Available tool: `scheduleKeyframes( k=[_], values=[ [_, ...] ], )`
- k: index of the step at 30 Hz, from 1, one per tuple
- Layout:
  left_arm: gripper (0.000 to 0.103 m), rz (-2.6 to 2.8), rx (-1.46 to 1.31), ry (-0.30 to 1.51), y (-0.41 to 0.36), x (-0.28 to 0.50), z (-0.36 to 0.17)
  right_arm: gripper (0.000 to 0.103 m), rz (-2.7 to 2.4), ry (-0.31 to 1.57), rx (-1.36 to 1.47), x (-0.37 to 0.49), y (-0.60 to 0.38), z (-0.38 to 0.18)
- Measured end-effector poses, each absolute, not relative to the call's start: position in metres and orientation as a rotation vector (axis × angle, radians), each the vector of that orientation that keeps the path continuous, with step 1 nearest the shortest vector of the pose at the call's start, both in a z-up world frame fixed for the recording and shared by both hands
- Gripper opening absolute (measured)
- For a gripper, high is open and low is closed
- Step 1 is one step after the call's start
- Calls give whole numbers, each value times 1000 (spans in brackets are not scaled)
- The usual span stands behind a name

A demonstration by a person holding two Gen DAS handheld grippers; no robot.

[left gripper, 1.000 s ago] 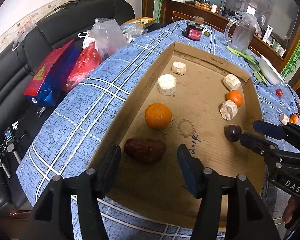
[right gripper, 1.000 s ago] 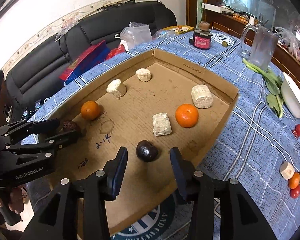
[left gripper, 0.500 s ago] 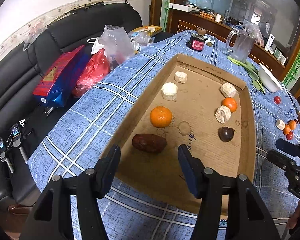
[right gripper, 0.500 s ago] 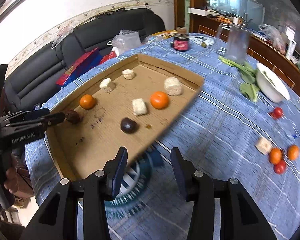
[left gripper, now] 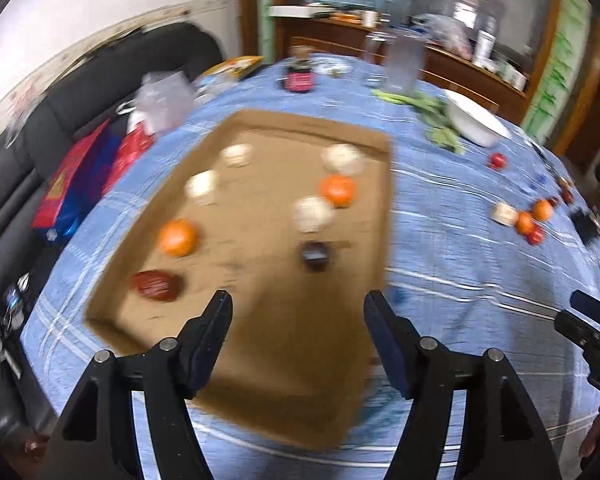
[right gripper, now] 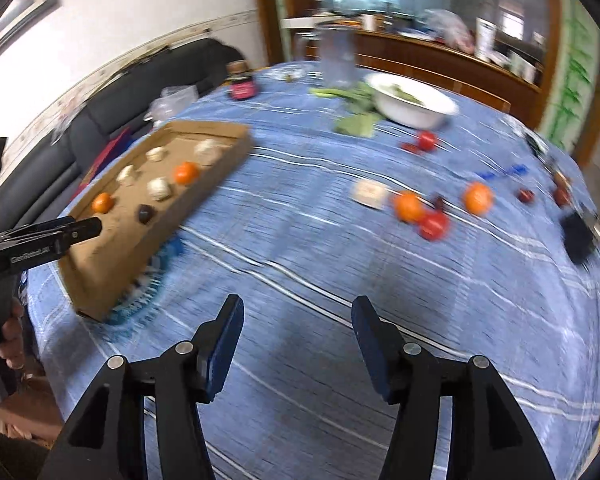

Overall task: Organize fruits
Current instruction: 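Move the right tool to a red tomato while the left tool approaches a beige cube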

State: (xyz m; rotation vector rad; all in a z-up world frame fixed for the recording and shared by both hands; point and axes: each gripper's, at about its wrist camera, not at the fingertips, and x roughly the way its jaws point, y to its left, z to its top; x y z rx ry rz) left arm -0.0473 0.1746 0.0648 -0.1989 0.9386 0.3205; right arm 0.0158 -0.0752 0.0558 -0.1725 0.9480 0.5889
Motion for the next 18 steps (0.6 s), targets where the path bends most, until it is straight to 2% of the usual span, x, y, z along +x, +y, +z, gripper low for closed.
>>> scheduleKeyframes(
  k=[4, 10, 18],
  values=[
    [74, 232, -147, 949, 126, -22, 68, 60, 522, 962, -116, 27, -120, 52],
    [74, 134, -70, 996, 66, 17, 63, 60, 458, 948, -74, 62, -161, 52],
    [74, 110, 1, 1039, 37, 48, 52, 61, 523, 958, -98, 128, -142, 29]
  ],
)
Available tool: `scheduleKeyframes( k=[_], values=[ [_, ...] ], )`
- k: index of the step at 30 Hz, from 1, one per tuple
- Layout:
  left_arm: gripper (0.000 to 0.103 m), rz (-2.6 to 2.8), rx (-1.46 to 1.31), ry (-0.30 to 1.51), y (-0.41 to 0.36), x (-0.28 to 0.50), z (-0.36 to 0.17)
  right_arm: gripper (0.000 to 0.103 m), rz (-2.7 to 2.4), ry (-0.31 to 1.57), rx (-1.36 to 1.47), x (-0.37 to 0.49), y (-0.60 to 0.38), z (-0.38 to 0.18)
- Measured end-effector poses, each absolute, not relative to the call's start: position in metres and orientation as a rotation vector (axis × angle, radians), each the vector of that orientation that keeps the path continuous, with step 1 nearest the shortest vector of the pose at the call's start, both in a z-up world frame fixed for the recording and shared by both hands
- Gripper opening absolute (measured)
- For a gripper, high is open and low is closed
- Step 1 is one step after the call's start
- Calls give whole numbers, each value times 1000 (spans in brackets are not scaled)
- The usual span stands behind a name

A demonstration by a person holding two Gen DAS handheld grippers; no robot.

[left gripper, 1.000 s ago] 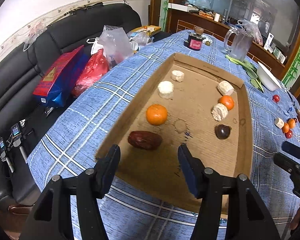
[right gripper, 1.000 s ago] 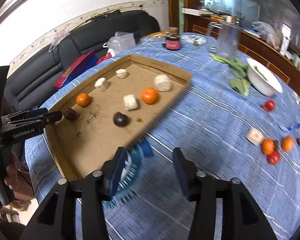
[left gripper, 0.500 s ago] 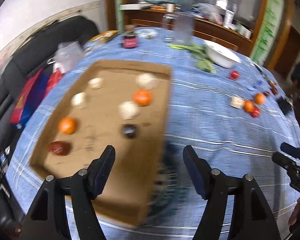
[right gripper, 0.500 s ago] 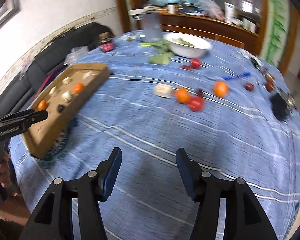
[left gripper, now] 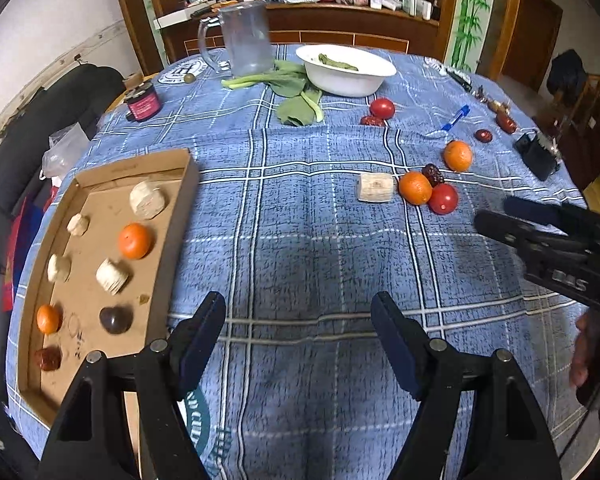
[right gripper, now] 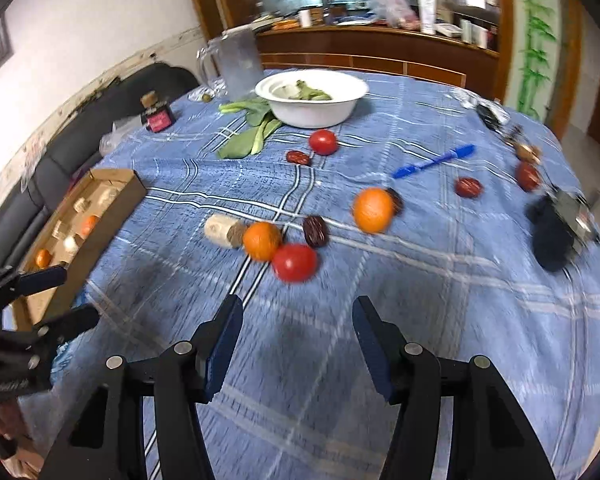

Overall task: Organize fruits
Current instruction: 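Move the right tool to a red tomato while the left tool approaches a beige cube, then close the right tool on the tomato while the left tool grasps the beige cube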

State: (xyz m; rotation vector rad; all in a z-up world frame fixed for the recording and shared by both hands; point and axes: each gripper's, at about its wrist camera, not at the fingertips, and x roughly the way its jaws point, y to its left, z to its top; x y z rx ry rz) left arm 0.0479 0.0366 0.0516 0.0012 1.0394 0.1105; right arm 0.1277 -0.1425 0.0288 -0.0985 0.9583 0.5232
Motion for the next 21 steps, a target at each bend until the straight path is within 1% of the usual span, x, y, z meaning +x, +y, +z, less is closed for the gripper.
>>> scheduleKeyframes(
  k=[7, 9, 11, 16, 21],
  values=[
    [74, 98, 29, 1064, 33, 82, 45, 61, 590, 984, -146, 158, -121, 7],
    [74, 85, 27, 1072, 30, 94, 42, 59, 610, 996, -153, 162, -119, 2],
    [74, 76, 18, 1080, 27, 108, 39, 35, 619, 986, -172, 164, -118, 0],
    [74, 48, -13, 1102, 16, 142, 25, 35, 600, 957, -157, 161, -133, 5],
    [74, 27, -18, 1134, 9, 164, 5, 35, 586, 972, -111, 157, -155, 4]
  ],
)
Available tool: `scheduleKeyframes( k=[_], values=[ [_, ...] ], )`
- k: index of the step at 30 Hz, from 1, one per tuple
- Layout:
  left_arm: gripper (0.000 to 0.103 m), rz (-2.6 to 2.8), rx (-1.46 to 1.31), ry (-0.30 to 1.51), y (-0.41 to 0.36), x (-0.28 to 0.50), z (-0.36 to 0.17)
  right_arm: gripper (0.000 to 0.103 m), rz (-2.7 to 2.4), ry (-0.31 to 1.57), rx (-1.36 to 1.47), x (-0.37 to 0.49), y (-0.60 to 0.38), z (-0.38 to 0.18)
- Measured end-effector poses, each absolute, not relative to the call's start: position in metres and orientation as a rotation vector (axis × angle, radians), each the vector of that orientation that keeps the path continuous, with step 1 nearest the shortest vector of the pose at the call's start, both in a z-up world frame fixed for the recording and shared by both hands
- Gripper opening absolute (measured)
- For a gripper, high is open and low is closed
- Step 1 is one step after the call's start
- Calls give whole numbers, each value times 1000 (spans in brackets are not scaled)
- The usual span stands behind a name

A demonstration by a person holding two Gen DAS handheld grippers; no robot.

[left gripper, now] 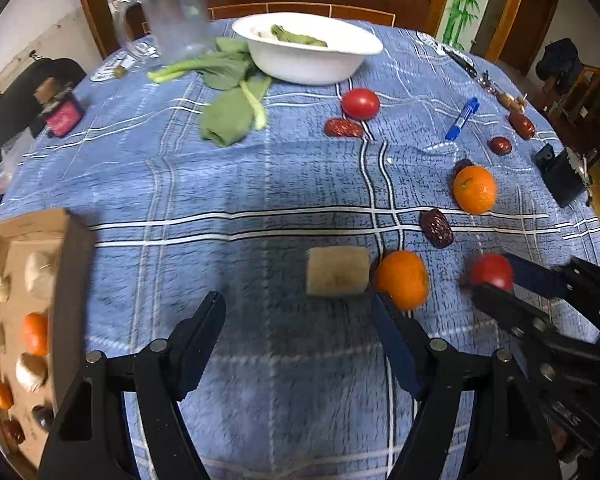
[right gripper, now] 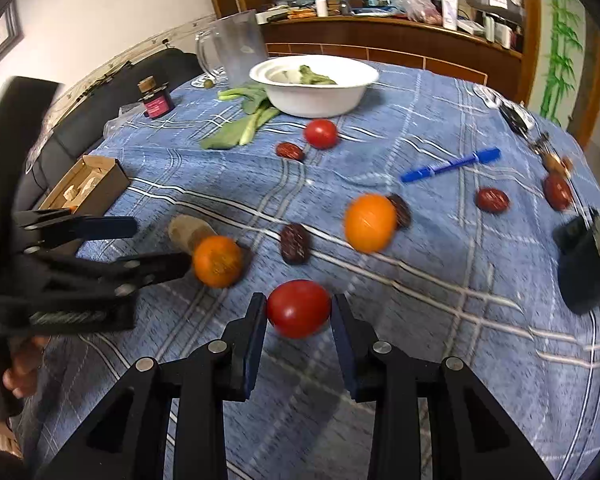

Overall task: Organize fruits
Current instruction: 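Close the right tool on the tomato while the left tool grasps the beige cube, then carry the tomato in the right tool and the cube in the left tool over the tray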

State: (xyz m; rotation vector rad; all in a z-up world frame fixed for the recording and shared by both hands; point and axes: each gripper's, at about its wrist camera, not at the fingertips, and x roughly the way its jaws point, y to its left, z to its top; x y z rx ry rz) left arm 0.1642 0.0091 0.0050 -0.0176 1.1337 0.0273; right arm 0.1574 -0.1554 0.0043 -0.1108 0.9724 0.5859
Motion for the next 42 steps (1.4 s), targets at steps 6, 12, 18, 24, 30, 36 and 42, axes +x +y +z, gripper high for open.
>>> scheduleKeyframes(
  k=[6, 12, 18, 24, 30, 36, 42],
  values=[
    [66, 31, -56, 1088, 16, 181, -2, 35, 583, 986, -74, 154, -165, 2],
    [26, -19, -93, 1063, 17, 178, 3, 35, 561, 975, -85, 150, -165, 3],
    [26, -50, -147, 1052, 28, 143, 17, 35, 545, 948, -112, 134, -166, 15],
    [26, -77, -114, 1043, 31, 94, 31, 35, 525, 930, -120, 113, -169, 27],
    [26, -82, -135, 1048, 44, 46, 33, 36, 499, 947, -137, 86, -169, 27],
    [26, -68, -152, 1020, 60, 8, 44, 36, 488, 980, -137, 59, -159, 19],
    [26, -59, -152, 976, 79, -16, 61, 36, 491, 976, -130, 45, -140, 24]
  ],
)
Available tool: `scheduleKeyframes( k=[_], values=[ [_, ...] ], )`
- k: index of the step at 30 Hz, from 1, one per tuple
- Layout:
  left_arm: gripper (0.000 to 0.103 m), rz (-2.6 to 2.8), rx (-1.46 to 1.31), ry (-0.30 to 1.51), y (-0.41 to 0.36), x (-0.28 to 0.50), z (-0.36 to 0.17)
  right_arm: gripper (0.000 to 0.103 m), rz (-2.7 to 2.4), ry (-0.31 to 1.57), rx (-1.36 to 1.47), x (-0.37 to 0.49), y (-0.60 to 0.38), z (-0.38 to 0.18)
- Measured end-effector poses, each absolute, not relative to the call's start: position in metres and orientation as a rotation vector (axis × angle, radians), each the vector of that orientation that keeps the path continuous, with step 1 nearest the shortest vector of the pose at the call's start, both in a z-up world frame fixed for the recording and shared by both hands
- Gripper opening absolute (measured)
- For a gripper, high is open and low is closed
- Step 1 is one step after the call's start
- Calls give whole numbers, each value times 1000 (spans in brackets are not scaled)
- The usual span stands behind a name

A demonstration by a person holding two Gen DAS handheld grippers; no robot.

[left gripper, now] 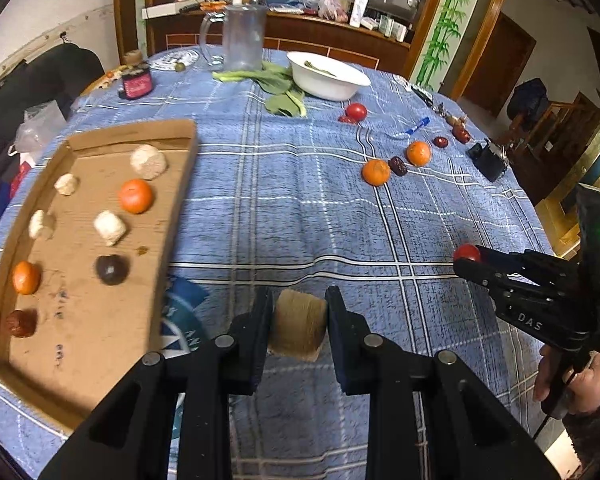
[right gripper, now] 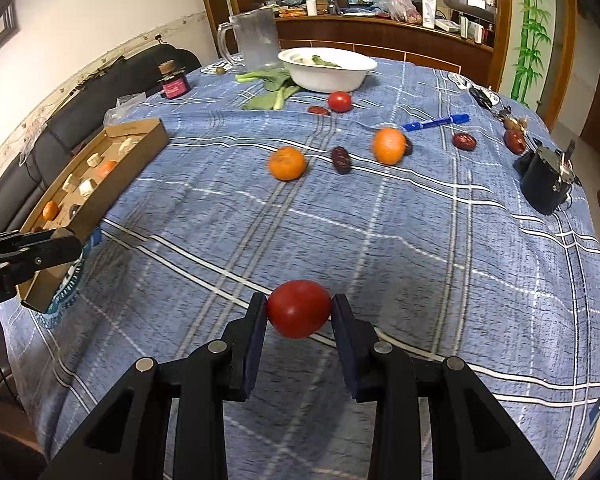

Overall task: Organize fruits
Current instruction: 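Carry the tomato in the right tool and the cube in the left tool over the tray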

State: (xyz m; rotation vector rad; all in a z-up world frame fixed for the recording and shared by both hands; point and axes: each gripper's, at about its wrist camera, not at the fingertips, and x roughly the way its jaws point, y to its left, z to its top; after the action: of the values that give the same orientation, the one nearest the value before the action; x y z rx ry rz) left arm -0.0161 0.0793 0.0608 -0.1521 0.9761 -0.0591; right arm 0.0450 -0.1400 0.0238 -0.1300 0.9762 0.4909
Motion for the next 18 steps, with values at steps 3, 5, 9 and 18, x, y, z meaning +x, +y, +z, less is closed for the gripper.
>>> scheduleKeyframes(
  k=[3, 5, 9, 18],
  values=[
    [26, -43, -155, 960, 91, -24, 67, 36, 505, 969, -141, 42, -125, 28],
    [26, -28, -166, 949, 102, -30, 71, 36, 519, 962, -153, 40, -114, 32],
    [26, 6, -187, 933, 122, -38, 76, 36, 557, 939, -176, 38, -88, 41],
    [26, 122, -240, 886, 181, -58, 89, 36, 659, 893, -226, 36, -27, 60]
  ],
)
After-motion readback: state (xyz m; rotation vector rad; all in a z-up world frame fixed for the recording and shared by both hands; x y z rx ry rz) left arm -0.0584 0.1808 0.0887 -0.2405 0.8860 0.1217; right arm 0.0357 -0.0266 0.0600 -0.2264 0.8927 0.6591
